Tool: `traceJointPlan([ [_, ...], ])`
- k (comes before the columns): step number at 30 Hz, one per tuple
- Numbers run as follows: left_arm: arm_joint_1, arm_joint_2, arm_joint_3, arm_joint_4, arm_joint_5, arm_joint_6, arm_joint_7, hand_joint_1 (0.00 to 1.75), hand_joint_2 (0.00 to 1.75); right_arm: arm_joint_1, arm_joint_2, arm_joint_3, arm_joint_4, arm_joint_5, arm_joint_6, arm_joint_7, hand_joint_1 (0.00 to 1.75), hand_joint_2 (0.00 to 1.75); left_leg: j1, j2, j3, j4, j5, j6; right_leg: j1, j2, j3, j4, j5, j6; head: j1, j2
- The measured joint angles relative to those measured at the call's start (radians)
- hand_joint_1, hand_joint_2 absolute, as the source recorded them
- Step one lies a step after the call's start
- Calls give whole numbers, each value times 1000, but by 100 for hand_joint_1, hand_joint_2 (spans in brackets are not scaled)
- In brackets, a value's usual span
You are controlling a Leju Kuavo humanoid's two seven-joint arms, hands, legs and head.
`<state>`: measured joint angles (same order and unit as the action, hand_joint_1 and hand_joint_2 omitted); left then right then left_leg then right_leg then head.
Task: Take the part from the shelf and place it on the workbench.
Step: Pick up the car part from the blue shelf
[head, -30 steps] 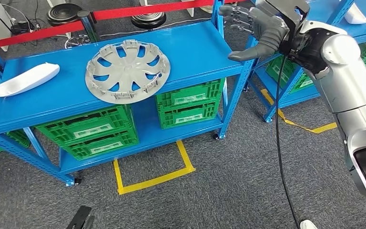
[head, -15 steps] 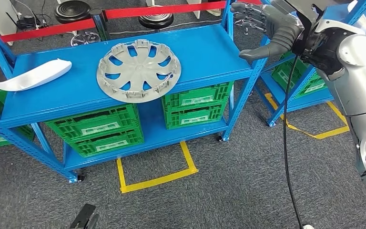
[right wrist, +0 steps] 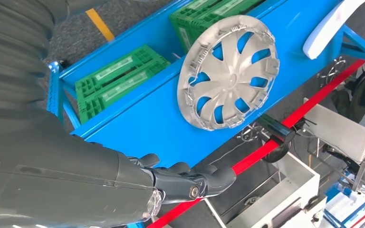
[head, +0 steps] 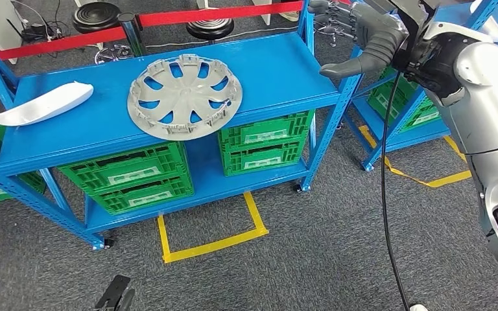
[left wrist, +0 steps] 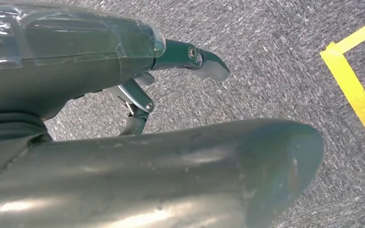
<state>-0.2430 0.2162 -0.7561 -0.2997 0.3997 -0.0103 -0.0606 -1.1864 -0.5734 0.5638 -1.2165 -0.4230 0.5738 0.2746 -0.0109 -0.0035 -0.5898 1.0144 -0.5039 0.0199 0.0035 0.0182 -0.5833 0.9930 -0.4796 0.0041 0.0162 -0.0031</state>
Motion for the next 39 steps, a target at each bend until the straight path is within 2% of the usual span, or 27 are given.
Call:
traceJointPlan([
  [20,16,-1,0,1,-2,-7,-8,0,0,14,-9,8,-18,-37,27,12,0,175,-1,-3,0,1,0,0,-1,-1,0,0,0,0,1,0],
  [26,18,0,0,1,-2,-11,-13,0,0,16,-11,13,-24,-39,28,10,0,175,-5,-5,-1,2,-2,4,-5,-1,0,-1,-1,7,-1,0],
  [29,18,0,0,1,-2,-11,-8,0,0,15,-12,16,-25,-39,26,12,0,175,-9,-7,-1,2,-3,8,-9,-1,1,-3,-1,15,-2,0],
  [31,16,0,0,0,-2,-10,-3,0,0,13,-12,16,-29,-40,23,15,0,175,-5,-5,7,-7,-1,15,-8,-2,1,1,-7,22,-4,0],
  [32,15,0,0,0,-2,-10,-2,0,0,11,-13,16,-31,-40,22,17,0,175,-2,-4,12,-12,0,19,-8,-4,-8,22,-19,26,-2,0],
  [33,14,0,0,0,-2,-10,-2,0,0,9,-14,16,-33,-40,21,17,0,175,2,-2,18,-16,-1,23,-8,-6,-28,65,-39,30,1,0],
  [35,15,0,0,0,-2,-10,-3,0,0,9,-15,17,-33,-41,21,17,0,175,3,0,27,-17,-7,26,-11,-11,-100,197,-88,35,7,0],
  [36,16,0,0,0,-2,-10,-4,0,0,13,-15,18,-33,-41,21,17,0,175,3,1,32,-17,-12,26,-12,-12,-136,255,-100,36,9,0],
  [37,17,0,0,1,-2,-10,-5,0,0,18,-16,19,-33,-41,21,16,0,175,3,1,40,-17,-18,25,-13,-13,-158,281,-93,36,9,0],
  [38,19,0,0,1,-2,-10,-7,0,0,22,-17,21,-33,-41,22,14,0,175,3,1,50,-17,-25,23,-13,-13,-162,271,-66,34,10,0],
  [39,20,0,0,1,-2,-10,-10,0,0,24,-19,22,-34,-41,23,12,0,175,3,1,62,-17,-33,20,-13,-14,-149,225,-22,32,10,0],
])
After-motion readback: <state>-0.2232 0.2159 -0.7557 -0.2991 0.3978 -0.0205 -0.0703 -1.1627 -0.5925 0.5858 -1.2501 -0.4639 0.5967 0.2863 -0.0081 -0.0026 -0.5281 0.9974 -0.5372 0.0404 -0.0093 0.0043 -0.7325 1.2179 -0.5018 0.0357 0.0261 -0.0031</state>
